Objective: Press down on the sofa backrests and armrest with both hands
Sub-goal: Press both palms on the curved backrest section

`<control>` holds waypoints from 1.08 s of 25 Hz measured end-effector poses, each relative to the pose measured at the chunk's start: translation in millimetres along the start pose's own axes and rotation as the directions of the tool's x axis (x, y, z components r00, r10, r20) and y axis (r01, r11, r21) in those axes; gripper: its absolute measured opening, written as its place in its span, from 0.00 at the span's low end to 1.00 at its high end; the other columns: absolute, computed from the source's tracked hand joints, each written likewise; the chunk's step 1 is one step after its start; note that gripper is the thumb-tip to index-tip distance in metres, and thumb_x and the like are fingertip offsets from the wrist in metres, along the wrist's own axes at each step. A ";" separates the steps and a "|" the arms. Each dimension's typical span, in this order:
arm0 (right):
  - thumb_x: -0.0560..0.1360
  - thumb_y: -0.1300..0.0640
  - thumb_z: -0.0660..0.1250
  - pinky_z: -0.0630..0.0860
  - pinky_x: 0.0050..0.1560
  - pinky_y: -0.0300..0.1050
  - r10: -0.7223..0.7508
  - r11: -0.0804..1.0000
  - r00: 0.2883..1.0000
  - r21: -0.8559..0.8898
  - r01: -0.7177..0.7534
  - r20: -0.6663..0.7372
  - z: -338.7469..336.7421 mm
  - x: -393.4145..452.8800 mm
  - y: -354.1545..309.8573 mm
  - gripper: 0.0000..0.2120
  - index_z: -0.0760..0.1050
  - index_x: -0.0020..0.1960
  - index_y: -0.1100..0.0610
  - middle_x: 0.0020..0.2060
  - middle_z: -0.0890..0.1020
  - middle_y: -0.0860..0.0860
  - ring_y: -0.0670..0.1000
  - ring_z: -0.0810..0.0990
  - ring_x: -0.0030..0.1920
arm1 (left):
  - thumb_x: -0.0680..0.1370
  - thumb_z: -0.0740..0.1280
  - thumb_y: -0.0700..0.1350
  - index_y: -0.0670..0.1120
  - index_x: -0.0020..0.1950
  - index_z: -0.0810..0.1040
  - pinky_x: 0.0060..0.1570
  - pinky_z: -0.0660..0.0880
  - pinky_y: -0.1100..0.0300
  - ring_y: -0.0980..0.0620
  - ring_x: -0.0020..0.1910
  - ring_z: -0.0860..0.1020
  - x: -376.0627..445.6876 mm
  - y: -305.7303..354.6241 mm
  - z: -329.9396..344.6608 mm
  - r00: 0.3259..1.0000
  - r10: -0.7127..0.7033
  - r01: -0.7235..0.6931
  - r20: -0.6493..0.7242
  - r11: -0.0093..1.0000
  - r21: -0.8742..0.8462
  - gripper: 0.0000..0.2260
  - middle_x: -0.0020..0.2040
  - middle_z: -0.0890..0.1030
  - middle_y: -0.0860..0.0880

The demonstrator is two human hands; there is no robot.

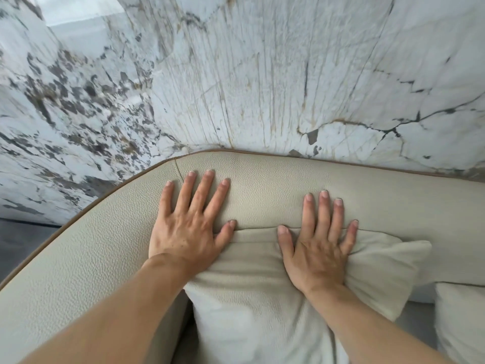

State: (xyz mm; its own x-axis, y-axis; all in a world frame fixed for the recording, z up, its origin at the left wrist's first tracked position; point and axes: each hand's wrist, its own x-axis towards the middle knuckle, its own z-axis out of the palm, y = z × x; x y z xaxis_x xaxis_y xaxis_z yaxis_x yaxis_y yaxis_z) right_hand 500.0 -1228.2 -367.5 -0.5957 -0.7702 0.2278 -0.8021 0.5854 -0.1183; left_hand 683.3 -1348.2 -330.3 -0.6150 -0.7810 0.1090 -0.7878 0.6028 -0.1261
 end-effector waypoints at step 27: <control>0.74 0.29 0.39 0.35 0.72 0.60 0.102 0.994 0.918 0.002 -0.111 0.384 -396.0 -177.6 -44.3 0.37 0.41 0.78 0.45 0.78 0.40 0.46 0.50 0.38 0.77 | 0.76 0.37 0.67 0.56 0.78 0.42 0.74 0.35 0.42 0.47 0.77 0.36 -218.8 -87.8 -316.3 0.971 -0.062 0.099 0.232 0.983 -0.151 0.32 0.80 0.39 0.51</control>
State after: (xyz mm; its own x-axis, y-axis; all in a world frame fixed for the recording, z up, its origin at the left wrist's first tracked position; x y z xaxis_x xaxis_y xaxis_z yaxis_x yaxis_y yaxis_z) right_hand 658.1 -1017.1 -20.0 -0.6449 -0.7442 -0.1741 -0.7308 0.6671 -0.1446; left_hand 876.6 -1178.6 -31.2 -0.5404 -0.8335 -0.1149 -0.8408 0.5402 0.0360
